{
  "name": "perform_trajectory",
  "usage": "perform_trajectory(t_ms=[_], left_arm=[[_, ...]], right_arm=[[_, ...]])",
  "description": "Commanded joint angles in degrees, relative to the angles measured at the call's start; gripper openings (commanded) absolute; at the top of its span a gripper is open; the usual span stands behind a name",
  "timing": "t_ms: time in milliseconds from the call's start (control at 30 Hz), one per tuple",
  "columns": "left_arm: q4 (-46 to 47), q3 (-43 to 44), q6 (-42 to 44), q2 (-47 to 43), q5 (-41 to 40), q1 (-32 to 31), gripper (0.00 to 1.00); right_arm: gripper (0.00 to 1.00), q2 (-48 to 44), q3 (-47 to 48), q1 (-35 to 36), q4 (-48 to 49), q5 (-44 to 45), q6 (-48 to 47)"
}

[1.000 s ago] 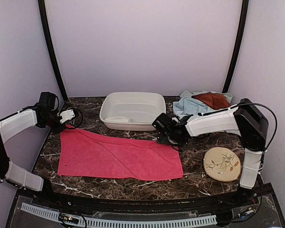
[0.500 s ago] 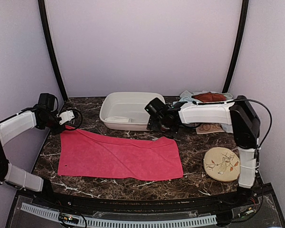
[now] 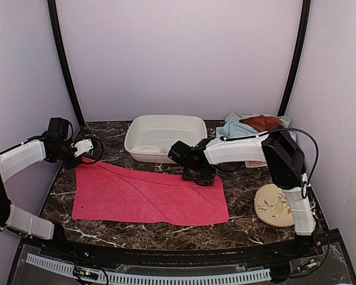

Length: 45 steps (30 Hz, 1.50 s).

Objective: Roll the towels
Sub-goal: Pick up the towel from the center of the board.

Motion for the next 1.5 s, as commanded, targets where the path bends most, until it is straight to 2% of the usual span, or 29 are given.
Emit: perform_trajectory(t_ms=[0, 133, 267, 500, 567, 700, 767, 933, 967, 1267, 1467], left_arm=[[0.8, -1.2, 0.7, -1.6, -0.3, 0.5, 0.0], [0.8, -1.1, 0.6, -1.6, -0.4, 0.5, 0.0], [0.7, -1.2, 0.6, -1.6, -0.4, 0.5, 0.0], [0.5, -1.2, 0.6, -1.7, -0.4, 0.5, 0.0], [0.6, -1.3, 0.7, -1.8, -0.4, 0.4, 0.0], [0.7, -1.4, 0.8, -1.6, -0.3, 0.5, 0.0], [0.8, -1.4, 0.8, -1.6, -0.3, 0.5, 0.0], [1.1, -1.6, 0.8, -1.4, -0.2, 0.5, 0.0], [1.2, -1.7, 0.9, -1.4, -0.3, 0.5, 0.0], [1.4, -1.8, 0.7, -1.5, -0.2, 0.5, 0.0], [3.2, 1.6, -1.2, 0.9, -1.7, 0.5, 0.0]], right_arm=[[0.73, -1.5, -3.1, -0.5, 1.1, 0.6, 1.6], [0.61, -3.0, -5.0, -1.0, 2.3, 0.9, 1.4], [0.58, -5.3, -7.0, -1.7, 3.9, 1.1, 0.5], [0.44, -8.0, -10.0, -3.6, 8.2, -0.9, -1.7], [0.43, -8.3, -10.0, -3.8, 8.7, -1.6, -2.6], [0.5, -9.9, -10.3, -4.2, 9.3, -2.7, -4.1], [0.41, -11.4, -11.9, -4.8, 10.3, -3.4, -4.6], [0.05, -14.3, -16.3, -6.6, 14.0, -5.6, -5.5], [0.0, -14.3, -16.5, -6.9, 14.1, -5.8, -5.6], [0.0, -16.4, -15.9, -7.4, 13.3, -4.0, -7.4], [0.0, -20.8, -15.3, -9.5, 12.7, -1.7, -10.4]])
